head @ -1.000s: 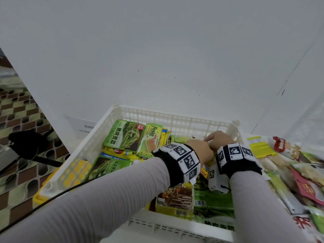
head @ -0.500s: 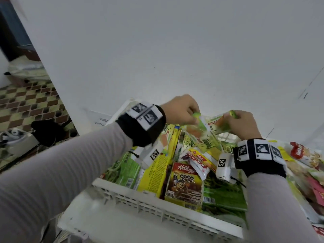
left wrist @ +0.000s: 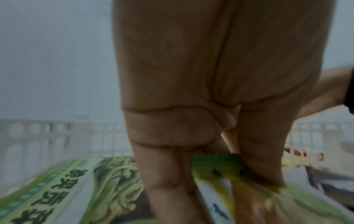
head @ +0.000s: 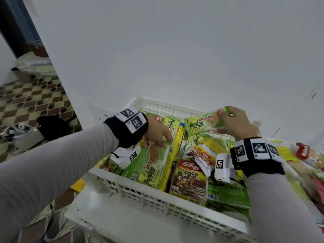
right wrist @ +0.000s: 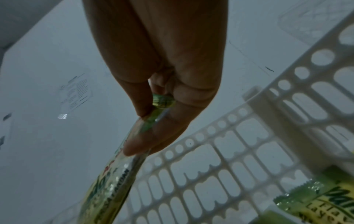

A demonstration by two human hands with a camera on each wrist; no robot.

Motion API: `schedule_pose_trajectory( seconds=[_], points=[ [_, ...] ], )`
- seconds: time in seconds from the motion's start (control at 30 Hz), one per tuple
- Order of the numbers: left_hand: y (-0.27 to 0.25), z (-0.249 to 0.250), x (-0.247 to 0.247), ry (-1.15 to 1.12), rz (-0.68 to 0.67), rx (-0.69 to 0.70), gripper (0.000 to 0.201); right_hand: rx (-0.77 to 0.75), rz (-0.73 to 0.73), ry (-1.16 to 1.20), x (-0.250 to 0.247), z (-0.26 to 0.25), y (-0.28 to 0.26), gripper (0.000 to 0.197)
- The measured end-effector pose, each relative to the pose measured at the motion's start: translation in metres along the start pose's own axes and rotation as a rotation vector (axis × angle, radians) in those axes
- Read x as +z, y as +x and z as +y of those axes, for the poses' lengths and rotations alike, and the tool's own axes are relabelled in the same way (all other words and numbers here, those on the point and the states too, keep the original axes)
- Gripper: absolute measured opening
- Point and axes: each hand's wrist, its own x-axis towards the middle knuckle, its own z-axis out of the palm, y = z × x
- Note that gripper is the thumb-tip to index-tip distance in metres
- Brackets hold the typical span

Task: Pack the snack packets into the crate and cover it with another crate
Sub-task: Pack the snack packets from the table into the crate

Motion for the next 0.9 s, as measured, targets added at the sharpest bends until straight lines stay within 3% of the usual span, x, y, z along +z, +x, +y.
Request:
schedule_pose_trajectory(
  seconds=[0.17,0.33,0.5,0.6,0.67,0.77,0.83,0.9],
  points=[
    [0.015,0.003,0.015,0.138,0.007,-0.018,0.037,0.057,-0.1,0.04,0.007,-0.004,-0.003,0.016],
    [0.005,0.0,0.007,0.076,0.083,0.022,0.034,0.036,-0.11,0.018,0.009,-0.006,-0.003,0.007],
    [-0.021,-0.014,-0.01,0.071,0.245,0.058,0.031,-0.175,0.007,-0.295,0.015,-0.014,-0.005,0.012],
    [-0.035,-0.028,-0.02,-0.083,0.408,0.045,0.054,-0.337,0.05,-0.442,0.031,-0.029,-0.015,0.017],
    [-0.044,-0.031,-0.024,-0.27,0.524,0.112,0.071,-0.376,-0.055,-0.383,0.047,-0.04,-0.021,0.019],
    [-0.054,-0.027,-0.024,-0.466,0.581,0.16,0.076,-0.357,-0.341,-0.29,0.073,-0.055,-0.031,0.012],
    [-0.053,-0.026,-0.018,-0.451,0.543,0.094,0.074,-0.296,-0.532,-0.274,0.092,-0.058,-0.036,0.012],
    [-0.052,-0.024,-0.01,-0.299,0.42,0.002,0.059,-0.155,-0.7,-0.254,0.113,-0.052,-0.039,0.014]
  ],
)
